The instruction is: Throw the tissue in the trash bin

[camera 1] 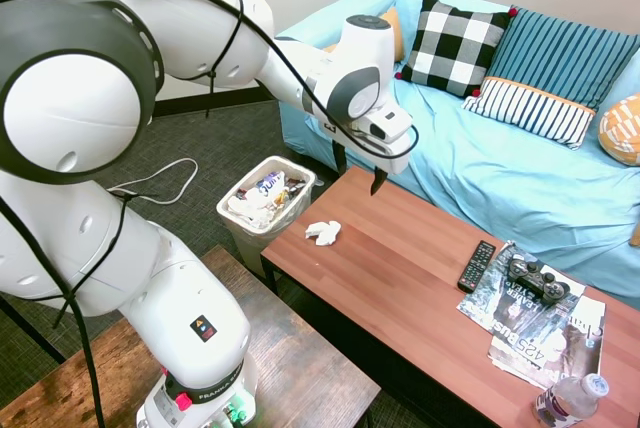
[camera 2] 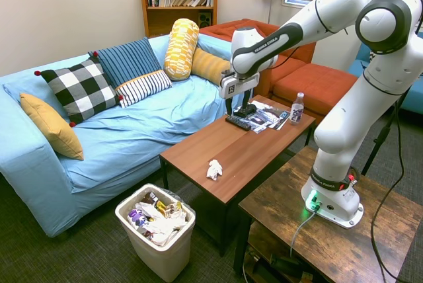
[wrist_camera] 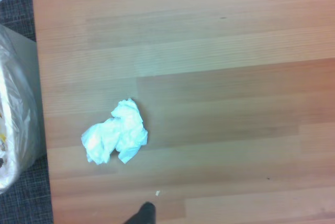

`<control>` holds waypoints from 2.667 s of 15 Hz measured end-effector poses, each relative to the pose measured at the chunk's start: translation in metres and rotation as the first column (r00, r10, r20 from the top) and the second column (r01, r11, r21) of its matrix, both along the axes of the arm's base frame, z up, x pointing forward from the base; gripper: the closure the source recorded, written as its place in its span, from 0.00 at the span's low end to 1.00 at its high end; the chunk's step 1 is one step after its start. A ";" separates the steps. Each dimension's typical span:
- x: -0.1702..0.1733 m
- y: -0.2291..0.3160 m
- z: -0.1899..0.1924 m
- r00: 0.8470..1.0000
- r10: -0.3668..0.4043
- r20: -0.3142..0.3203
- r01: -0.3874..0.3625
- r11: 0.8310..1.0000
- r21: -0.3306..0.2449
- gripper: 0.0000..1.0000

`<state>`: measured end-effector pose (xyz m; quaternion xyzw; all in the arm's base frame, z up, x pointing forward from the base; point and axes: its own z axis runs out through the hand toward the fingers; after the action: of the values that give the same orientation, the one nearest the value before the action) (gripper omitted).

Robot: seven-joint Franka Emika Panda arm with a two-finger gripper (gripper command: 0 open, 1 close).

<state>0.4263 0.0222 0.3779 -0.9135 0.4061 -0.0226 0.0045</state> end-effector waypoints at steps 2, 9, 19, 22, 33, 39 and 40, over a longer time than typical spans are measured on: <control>0.001 0.000 -0.003 1.000 0.001 -0.006 -0.001 1.000 0.000 0.00; 0.017 0.048 -0.080 0.999 -0.025 -0.037 0.026 0.999 0.026 0.00; 0.050 0.102 -0.227 0.991 -0.048 -0.127 0.049 0.999 0.000 0.00; 0.058 0.109 -0.260 0.985 -0.053 -0.162 0.051 0.999 -0.017 0.00; 0.061 0.109 -0.292 0.975 -0.095 -0.202 0.094 0.995 -0.012 1.00; 0.063 0.104 -0.291 0.975 -0.093 -0.204 0.097 0.995 0.010 1.00; 0.064 0.104 -0.290 0.975 -0.092 -0.202 0.097 0.995 0.014 1.00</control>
<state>0.4904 0.1259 0.0875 -0.8906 0.4478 0.0743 -0.0269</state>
